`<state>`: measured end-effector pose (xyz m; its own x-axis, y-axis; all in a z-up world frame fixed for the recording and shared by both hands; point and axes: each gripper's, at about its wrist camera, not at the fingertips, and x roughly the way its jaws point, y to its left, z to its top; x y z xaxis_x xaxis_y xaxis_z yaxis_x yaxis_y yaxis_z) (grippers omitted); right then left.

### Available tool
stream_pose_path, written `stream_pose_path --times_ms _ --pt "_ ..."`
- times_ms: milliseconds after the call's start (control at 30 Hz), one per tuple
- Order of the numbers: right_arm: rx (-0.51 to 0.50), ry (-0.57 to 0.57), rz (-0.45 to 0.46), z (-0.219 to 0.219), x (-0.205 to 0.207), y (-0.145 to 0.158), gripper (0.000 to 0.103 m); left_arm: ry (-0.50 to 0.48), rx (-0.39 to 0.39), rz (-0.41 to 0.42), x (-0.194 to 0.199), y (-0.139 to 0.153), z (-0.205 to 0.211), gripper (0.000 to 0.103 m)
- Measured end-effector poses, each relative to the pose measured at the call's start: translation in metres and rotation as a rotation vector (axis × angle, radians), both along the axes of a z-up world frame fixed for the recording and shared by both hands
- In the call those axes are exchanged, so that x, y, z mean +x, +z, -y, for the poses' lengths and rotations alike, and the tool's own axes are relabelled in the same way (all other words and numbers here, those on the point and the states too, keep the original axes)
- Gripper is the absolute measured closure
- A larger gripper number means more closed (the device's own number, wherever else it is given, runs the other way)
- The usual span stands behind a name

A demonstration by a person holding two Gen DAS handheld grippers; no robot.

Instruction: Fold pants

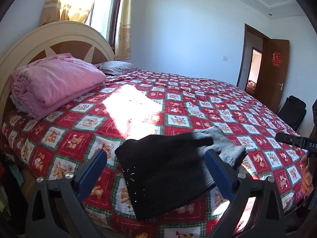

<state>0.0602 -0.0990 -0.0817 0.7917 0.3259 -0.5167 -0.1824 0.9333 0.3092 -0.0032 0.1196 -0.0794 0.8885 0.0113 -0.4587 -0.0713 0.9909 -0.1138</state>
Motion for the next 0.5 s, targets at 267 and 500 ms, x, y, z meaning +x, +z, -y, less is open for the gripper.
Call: stream_pose_path --times_ms 267,500 --pt "-0.015 0.016 0.062 -0.008 -0.026 0.013 0.037 -0.005 0.015 0.032 -0.006 0.011 0.009 0.002" --pt "-0.012 0.013 0.074 -0.007 -0.032 0.015 0.037 0.006 0.009 0.032 -0.008 0.011 0.009 0.002"
